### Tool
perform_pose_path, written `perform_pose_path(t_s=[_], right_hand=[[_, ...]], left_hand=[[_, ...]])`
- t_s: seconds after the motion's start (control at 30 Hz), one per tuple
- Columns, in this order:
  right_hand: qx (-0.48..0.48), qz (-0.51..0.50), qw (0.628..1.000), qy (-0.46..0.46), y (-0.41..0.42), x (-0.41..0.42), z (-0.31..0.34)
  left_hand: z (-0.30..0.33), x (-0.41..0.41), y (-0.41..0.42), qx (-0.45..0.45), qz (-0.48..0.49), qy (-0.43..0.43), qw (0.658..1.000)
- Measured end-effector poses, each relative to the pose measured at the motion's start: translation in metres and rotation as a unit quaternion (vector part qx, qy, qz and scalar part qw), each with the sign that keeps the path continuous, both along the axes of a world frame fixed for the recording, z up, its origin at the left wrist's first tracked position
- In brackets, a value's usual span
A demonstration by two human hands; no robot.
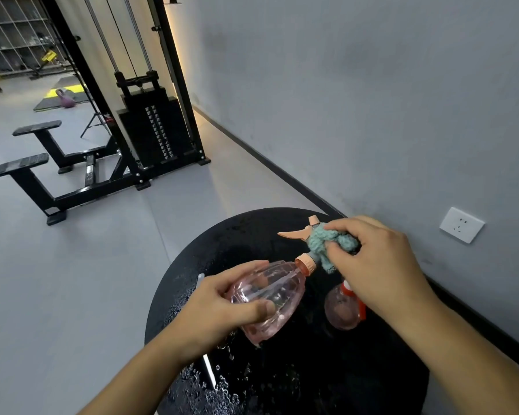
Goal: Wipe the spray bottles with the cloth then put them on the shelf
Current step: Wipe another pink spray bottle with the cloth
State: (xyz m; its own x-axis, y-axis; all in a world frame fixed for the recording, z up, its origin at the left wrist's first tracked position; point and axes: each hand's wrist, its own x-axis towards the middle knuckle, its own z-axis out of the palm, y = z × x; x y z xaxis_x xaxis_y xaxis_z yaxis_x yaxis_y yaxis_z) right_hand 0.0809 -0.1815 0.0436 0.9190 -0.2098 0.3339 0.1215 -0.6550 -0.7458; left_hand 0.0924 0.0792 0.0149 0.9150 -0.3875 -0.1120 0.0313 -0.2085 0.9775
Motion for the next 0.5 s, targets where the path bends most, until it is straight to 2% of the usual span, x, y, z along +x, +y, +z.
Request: perform_pose_path(t_s=[0.1,0.27,0.4,0.5], right_hand=[[0.003,-0.025,1.000,-0.018,0.000,0.000,0.002],[-0.003,0.031,0.999,0.008,0.008,-0.005,-0.003],[0.004,-0.034,0.999,-0.023,-0.005,0.004,-0.001],[0.009,-0.015,1.000,-0.026,0.003,0.001,-0.003]], left_hand=[[0.001,0.000,0.000,-0.006,0.000,-0.001,1.000],[0.000,0.000,0.001,-0.001,0.008,-0.008,1.000],[0.001,0.001,0.000,-0.008,0.006,-0.013,1.000],[0.001,0.001,-0.001,-0.003,0.006,-0.014,1.000]])
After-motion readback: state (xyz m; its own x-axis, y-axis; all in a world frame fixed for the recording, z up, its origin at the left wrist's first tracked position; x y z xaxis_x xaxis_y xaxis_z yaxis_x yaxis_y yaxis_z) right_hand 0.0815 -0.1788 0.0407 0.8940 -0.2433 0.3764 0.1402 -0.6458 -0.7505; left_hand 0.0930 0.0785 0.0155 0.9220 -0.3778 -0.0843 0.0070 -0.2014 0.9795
